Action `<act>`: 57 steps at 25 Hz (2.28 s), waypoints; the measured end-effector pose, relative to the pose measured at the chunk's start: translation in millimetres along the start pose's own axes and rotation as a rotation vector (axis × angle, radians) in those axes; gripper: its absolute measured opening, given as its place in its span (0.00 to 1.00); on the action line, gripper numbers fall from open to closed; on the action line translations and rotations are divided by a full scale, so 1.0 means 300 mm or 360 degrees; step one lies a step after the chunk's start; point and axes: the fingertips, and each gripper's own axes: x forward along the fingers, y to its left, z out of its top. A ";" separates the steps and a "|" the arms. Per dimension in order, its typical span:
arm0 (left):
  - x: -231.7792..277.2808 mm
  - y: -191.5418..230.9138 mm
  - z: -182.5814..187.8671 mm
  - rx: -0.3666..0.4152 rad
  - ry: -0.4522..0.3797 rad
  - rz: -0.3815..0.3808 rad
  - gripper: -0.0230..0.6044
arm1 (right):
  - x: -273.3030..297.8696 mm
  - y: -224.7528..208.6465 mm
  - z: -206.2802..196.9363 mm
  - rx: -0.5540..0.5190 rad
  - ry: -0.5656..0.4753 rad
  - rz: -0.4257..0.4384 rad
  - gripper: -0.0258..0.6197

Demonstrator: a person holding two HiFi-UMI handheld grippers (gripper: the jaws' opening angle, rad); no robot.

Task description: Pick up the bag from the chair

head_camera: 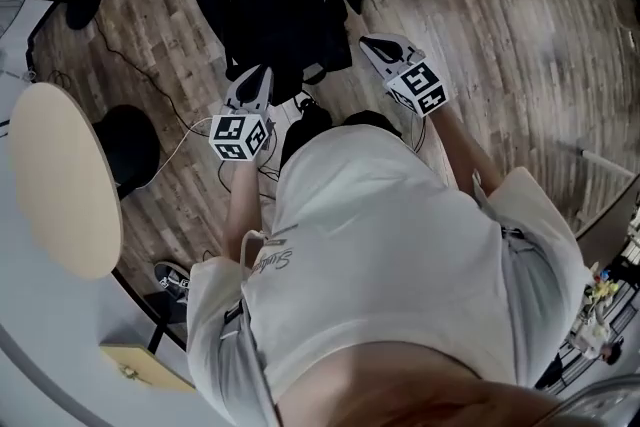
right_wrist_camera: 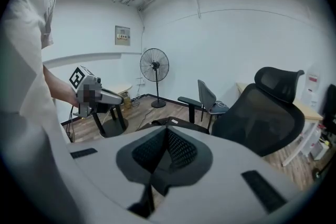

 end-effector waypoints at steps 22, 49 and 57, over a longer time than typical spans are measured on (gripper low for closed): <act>0.127 0.138 -0.207 -0.0225 0.0322 0.0081 0.10 | 0.316 -0.157 -0.191 0.0173 0.0209 0.0350 0.03; 0.214 0.154 -0.713 -0.0650 0.0790 0.0081 0.33 | 0.442 0.041 -0.811 0.0160 0.0883 0.1175 0.29; 0.233 0.156 -0.723 -0.0667 0.0836 -0.0125 0.33 | 0.517 0.200 -0.810 0.0137 0.0925 0.1419 0.27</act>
